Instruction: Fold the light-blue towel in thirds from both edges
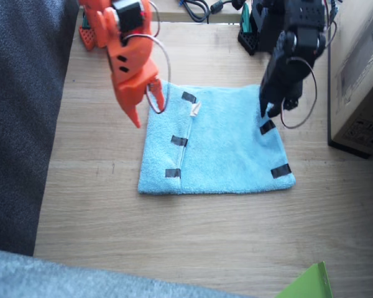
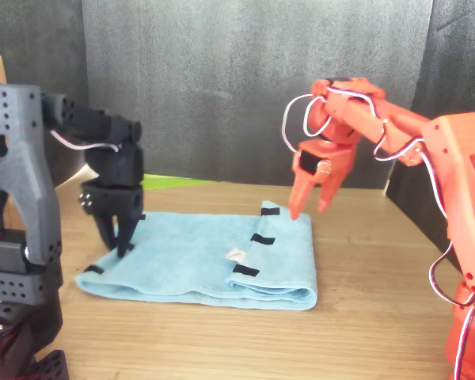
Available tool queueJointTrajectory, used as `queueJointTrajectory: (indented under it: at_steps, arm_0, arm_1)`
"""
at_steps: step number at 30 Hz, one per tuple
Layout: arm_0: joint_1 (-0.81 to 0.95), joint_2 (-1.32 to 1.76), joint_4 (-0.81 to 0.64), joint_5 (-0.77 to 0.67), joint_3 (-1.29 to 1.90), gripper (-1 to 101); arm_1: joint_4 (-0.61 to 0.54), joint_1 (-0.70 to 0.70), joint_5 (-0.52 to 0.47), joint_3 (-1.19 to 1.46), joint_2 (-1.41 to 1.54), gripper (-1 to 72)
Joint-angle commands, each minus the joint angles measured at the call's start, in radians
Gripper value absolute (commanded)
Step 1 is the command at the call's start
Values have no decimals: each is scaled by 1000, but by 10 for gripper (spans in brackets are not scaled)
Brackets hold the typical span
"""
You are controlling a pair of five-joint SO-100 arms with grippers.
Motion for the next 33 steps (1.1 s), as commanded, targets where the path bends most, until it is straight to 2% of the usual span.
queueJointTrajectory:
  at_steps: [1, 16, 33]
  arm_0:
    - [-17, 89, 44, 15, -46, -2]
    - [-173, 103, 193, 35, -242, -2]
    - [-357, -202, 425, 43, -773, -2]
  arm_1:
    - [8, -11, -3, 18, 84, 348]
    - [8, -3, 15, 58, 97, 355]
    - [8, -23, 17, 138, 163, 359]
